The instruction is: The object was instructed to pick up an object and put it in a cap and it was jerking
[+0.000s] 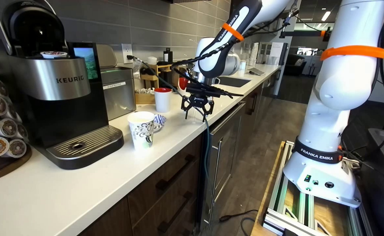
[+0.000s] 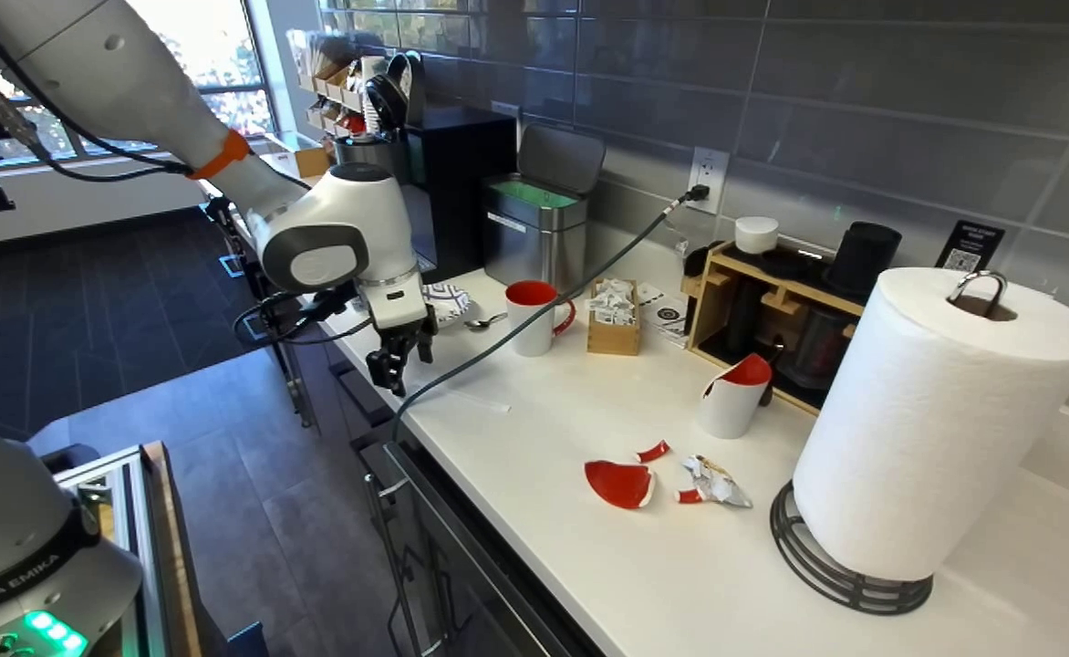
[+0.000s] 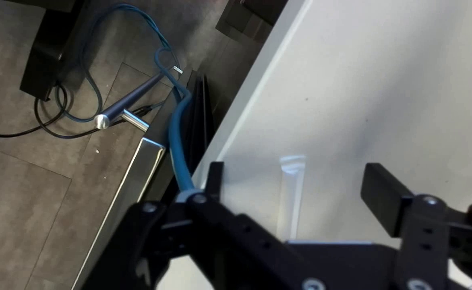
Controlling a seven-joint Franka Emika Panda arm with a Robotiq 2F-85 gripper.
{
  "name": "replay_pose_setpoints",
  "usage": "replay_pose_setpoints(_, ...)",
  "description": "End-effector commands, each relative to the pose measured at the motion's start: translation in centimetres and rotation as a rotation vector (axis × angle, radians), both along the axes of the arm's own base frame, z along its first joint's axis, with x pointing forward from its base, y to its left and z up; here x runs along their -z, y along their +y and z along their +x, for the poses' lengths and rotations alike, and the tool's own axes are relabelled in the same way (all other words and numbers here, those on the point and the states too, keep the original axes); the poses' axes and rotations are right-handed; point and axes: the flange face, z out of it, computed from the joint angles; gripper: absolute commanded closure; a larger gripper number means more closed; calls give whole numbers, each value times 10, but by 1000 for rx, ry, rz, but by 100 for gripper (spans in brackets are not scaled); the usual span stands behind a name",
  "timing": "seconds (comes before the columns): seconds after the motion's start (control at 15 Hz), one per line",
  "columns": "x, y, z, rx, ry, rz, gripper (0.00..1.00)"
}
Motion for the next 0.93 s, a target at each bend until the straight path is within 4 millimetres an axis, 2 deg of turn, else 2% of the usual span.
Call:
replay_pose_setpoints(0.0, -13, 5, -2, 42, 32, -8, 28)
replay_pose_setpoints(0.27, -19, 12, 4, 120, 73, -78, 27)
replay_pose_setpoints(0.4, -20, 17, 8, 159, 97, -113, 31)
replay_pose_setpoints(0.47, -21, 20, 11, 172, 108, -122, 38)
replay_pose_setpoints(0.53, -21, 23, 14, 179, 115, -130, 36)
replay_pose_setpoints(0.67, -23, 27, 19, 184, 115, -132, 43)
replay_pose_setpoints(0.87, -21, 29, 27, 175, 97, -130, 40)
